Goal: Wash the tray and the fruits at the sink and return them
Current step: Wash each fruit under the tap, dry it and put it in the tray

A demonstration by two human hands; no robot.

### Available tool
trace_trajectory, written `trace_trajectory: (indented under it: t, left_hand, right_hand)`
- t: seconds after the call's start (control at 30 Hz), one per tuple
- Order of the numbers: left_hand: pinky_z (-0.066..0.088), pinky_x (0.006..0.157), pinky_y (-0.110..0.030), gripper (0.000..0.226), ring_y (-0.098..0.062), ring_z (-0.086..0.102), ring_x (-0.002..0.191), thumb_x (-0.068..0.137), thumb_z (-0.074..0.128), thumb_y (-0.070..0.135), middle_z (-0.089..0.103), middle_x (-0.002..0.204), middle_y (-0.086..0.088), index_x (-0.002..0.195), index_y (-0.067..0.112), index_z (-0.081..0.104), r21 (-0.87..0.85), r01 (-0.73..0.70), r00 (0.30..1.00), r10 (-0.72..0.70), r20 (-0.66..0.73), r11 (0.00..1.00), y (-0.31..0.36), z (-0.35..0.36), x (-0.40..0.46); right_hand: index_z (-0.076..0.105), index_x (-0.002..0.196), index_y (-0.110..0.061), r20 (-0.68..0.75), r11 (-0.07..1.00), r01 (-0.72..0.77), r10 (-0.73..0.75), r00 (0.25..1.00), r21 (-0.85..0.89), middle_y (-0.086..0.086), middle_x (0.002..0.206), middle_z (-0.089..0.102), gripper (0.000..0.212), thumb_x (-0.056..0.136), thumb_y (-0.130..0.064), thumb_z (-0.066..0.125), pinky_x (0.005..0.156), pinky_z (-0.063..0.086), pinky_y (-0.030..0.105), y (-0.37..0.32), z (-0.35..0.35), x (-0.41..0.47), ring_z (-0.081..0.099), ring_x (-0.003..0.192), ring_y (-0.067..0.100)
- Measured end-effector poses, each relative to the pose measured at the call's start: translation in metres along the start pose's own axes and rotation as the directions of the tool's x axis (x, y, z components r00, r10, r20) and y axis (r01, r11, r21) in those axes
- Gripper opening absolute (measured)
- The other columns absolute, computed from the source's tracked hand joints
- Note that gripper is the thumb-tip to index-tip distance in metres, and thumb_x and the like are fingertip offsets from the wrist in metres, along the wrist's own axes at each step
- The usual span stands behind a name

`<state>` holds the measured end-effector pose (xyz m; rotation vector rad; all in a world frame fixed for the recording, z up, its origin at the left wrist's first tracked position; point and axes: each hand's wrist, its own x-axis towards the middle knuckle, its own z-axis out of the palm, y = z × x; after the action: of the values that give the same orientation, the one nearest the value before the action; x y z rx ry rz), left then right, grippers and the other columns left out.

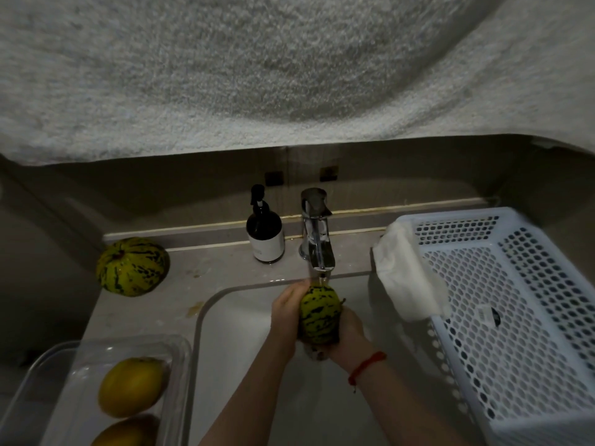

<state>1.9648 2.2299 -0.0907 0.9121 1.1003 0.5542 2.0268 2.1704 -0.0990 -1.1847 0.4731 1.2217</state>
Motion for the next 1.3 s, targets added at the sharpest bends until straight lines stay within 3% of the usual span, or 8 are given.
trace_trajectory:
  t: [0.1,0.27,0.47,0.67,0.87,1.03,1.2,1.3]
  left_hand:
    - [0.051,0.093,-0.047,0.039,-0.035,0.063,0.101,0.084,0.062,0.035,0.068,0.104,-0.02,0.103,0.002,0.068,-0.212,0.317,0.94,-0.336,-0.06,0.924,0.005,0.005,0.001]
    - [0.046,0.083,-0.043,0.07,-0.036,0.057,0.105,0.093,0.027,0.054,0.056,0.124,-0.028,0.124,0.0,0.056,-0.325,0.537,0.843,-0.486,0.23,0.778,0.009,0.003,-0.011]
    - [0.054,0.072,-0.041,0.03,-0.027,0.058,0.091,0.092,0.045,0.054,0.059,0.095,-0.005,0.091,0.027,0.059,0.077,0.2,0.98,-0.198,-0.035,0.977,0.007,0.005,-0.013]
    - [0.055,0.073,-0.021,0.014,-0.014,0.066,0.094,0.088,0.063,0.022,0.067,0.101,-0.001,0.1,0.029,0.063,0.146,-0.154,0.964,0.116,0.241,0.977,0.011,-0.008,-0.009]
    - [0.052,0.092,-0.048,0.029,-0.033,0.063,0.103,0.092,0.058,0.03,0.065,0.109,-0.017,0.112,0.01,0.063,-0.064,0.026,0.999,-0.028,-0.028,0.998,0.01,0.005,-0.011]
    - [0.048,0.094,-0.051,0.03,-0.035,0.059,0.103,0.099,0.04,0.025,0.061,0.108,-0.022,0.101,0.004,0.06,-0.102,0.101,0.987,-0.112,-0.117,0.99,0.011,0.011,-0.007]
    - [0.051,0.072,-0.038,0.041,-0.03,0.06,0.086,0.1,0.031,0.034,0.064,0.094,-0.019,0.092,0.007,0.061,-0.174,0.249,0.969,-0.244,0.048,0.953,0.015,0.001,-0.007]
    - [0.046,0.071,-0.034,0.058,-0.033,0.057,0.086,0.1,0.019,0.04,0.065,0.095,-0.022,0.102,0.003,0.063,-0.279,0.295,0.953,-0.26,0.157,0.914,0.005,-0.01,-0.009]
  right_hand:
    - [0.062,0.099,-0.005,-0.017,0.914,0.295,-0.312,0.95,-0.278,0.017,0.098,0.062,0.04,0.101,-0.03,0.031,0.067,0.052,0.029,0.0,0.001,-0.005,0.059,0.087,0.03]
    - [0.055,0.106,-0.017,0.281,0.422,0.641,-0.648,0.707,-0.641,0.0,0.099,0.061,0.038,0.081,-0.043,0.066,0.082,0.049,0.032,0.005,-0.001,-0.014,0.059,0.094,0.015]
    - [0.067,0.093,-0.017,0.123,0.716,0.448,-0.459,0.88,-0.535,0.009,0.093,0.066,0.023,0.092,-0.033,0.049,0.066,0.052,0.03,-0.018,0.003,-0.013,0.064,0.086,0.023]
    - [0.062,0.115,-0.012,0.132,0.963,-0.057,0.094,0.987,-0.262,0.022,0.11,0.059,0.044,0.093,-0.041,0.037,0.077,0.049,0.047,-0.029,-0.007,-0.01,0.056,0.099,0.04]
    - [0.049,0.123,-0.019,0.218,0.884,0.262,-0.188,0.958,-0.386,0.015,0.115,0.06,0.043,0.089,-0.046,0.056,0.081,0.054,0.054,-0.019,0.002,-0.012,0.062,0.101,0.034]
    - [0.054,0.11,-0.014,0.159,0.701,0.488,-0.482,0.862,-0.52,0.006,0.096,0.064,0.04,0.079,-0.032,0.071,0.047,0.051,0.018,-0.014,0.007,-0.017,0.064,0.081,0.014]
    - [0.058,0.092,-0.002,0.078,0.669,0.393,-0.449,0.89,-0.631,0.018,0.092,0.059,0.027,0.097,-0.018,0.036,0.065,0.052,0.043,-0.024,-0.011,-0.011,0.06,0.078,0.032]
    - [0.056,0.085,-0.005,0.152,0.656,0.459,-0.469,0.87,-0.599,0.016,0.074,0.052,0.028,0.098,-0.016,0.033,0.042,0.037,0.024,-0.027,-0.01,-0.021,0.05,0.052,0.022]
